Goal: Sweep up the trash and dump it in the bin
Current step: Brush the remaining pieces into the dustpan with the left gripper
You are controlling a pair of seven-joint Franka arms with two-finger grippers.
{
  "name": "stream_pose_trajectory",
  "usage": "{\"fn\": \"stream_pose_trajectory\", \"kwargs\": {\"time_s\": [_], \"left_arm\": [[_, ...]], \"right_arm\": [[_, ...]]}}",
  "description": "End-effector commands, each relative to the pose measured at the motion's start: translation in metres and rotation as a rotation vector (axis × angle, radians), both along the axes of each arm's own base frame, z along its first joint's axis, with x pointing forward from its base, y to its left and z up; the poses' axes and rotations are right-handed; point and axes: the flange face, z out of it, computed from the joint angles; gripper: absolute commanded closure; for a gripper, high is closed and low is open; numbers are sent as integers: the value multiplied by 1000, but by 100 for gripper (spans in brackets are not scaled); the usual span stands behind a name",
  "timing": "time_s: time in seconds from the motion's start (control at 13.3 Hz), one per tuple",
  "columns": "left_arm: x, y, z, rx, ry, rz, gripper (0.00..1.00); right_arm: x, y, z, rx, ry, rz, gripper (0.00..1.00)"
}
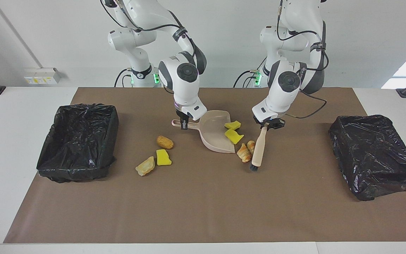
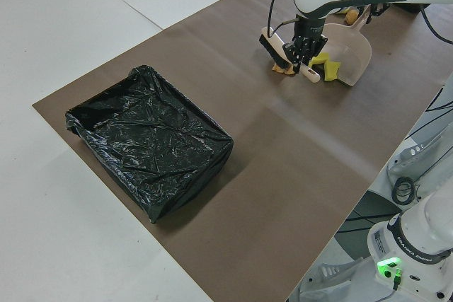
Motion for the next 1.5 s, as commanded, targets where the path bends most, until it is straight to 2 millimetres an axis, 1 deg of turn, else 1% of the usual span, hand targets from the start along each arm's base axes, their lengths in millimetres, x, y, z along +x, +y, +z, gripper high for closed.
{"fn": "stream_pose_trajectory", "kwargs": {"time_s": [0.0, 0.08, 0.23, 0.38, 0.53, 0.6, 0.68, 0.75, 0.83, 0.9, 0.98, 1.05, 1.13, 1.2, 1.28, 1.35, 1.43], "left_arm": [[-5, -7, -3, 28, 24, -46, 100], [-15, -9, -8, 41, 51, -53, 100], [-35, -14, -7, 61, 101, -43, 100], [-48, -20, -8, 46, 154, 70, 100], [-67, -49, -4, 40, 182, 121, 100], [-70, -52, -2, 54, 202, 161, 100], [-76, -61, -1, 60, 212, 182, 100], [-76, -62, 4, 43, 219, 217, 100], [-74, -58, 14, 11, 226, 269, 100], [-70, -47, 29, -14, 218, 293, 100], [-62, -26, 38, -20, 222, 333, 100], [-52, -9, 46, -31, 213, 368, 100], [-43, 3, 48, -43, 200, 394, 100], [-35, 20, 45, -55, 183, 429, 100], [-31, 25, 39, -68, 155, 446, 100], [-33, 27, 26, -64, 150, 464, 100], [-45, 25, 12, -48, 169, 460, 100]], "right_arm": [[-7, -4, 2, -38, 12, -41, 100], [-6, -4, 3, -37, 13, -42, 100], [-7, -4, 3, -38, 14, -43, 100], [-7, -4, 3, -44, 20, -42, 100], [-5, -7, 3, -43, 21, -27, 100], [-5, -6, 3, -44, 21, -25, 100], [-5, -6, 3, -44, 21, -26, 100], [-5, -6, 3, -44, 21, -25, 100], [-5, -5, 4, -43, 19, -25, 100], [-5, -6, 3, -44, 20, -30, 100], [-5, -5, 4, -43, 19, -30, 100], [-5, -6, 4, -45, 18, -30, 100], [-5, -6, 4, -43, 19, -31, 100], [-5, -6, 4, -44, 18, -30, 100], [-4, -7, 3, -44, 19, -27, 100], [-3, -8, 3, -43, 18, -27, 100], [-4, -6, 3, -43, 18, -24, 100]]}}
